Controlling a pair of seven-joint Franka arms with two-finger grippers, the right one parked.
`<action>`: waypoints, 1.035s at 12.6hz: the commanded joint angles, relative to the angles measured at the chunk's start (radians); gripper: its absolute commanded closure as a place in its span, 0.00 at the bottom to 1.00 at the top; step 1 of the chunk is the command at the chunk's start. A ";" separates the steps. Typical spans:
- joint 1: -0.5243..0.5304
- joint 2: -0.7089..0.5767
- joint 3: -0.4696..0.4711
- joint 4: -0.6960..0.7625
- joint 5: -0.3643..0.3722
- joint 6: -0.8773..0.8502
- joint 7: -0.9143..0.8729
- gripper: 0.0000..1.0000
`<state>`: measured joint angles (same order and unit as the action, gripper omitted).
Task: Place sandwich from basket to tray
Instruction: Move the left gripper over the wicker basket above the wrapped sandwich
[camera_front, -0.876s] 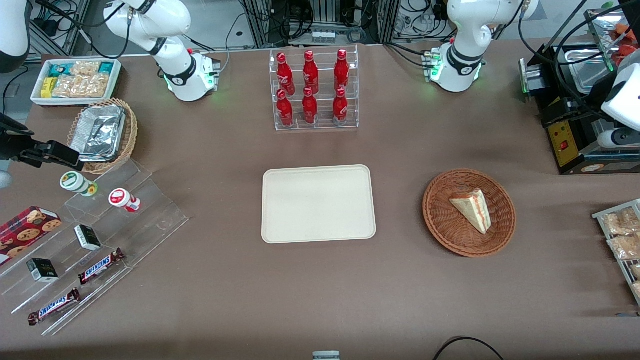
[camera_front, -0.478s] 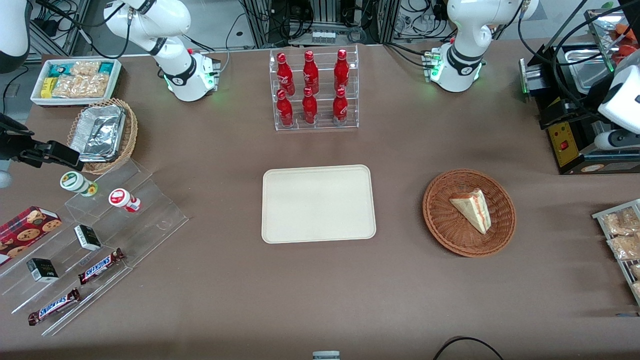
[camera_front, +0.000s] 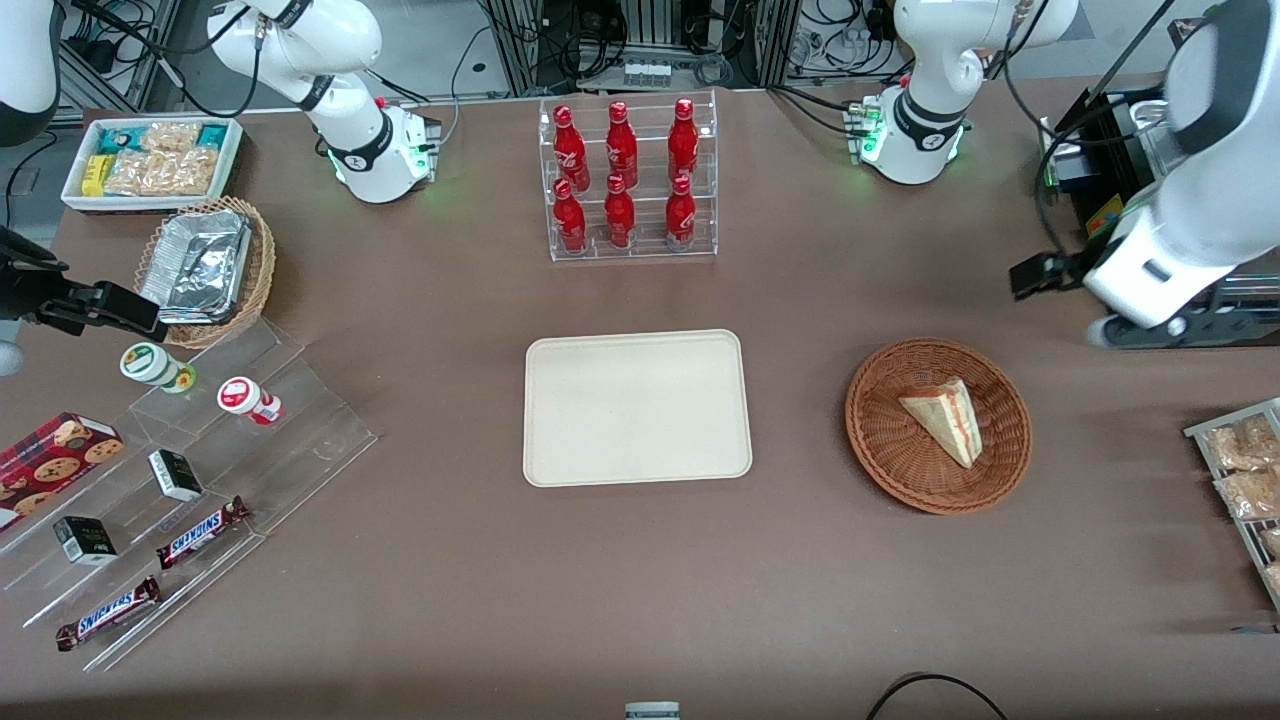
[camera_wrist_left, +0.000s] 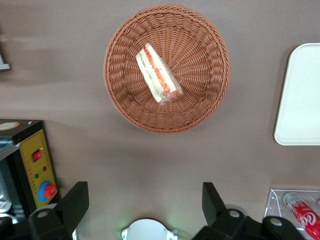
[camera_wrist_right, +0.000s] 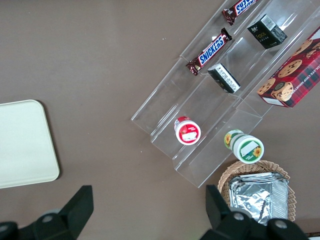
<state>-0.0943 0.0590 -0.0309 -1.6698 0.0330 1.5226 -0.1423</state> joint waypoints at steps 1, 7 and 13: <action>-0.005 0.004 0.006 -0.109 -0.001 0.112 0.013 0.00; 0.001 0.071 0.011 -0.310 0.011 0.431 0.013 0.00; 0.011 0.087 0.019 -0.392 0.010 0.559 -0.026 0.00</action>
<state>-0.0869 0.1731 -0.0161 -2.0147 0.0357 2.0264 -0.1452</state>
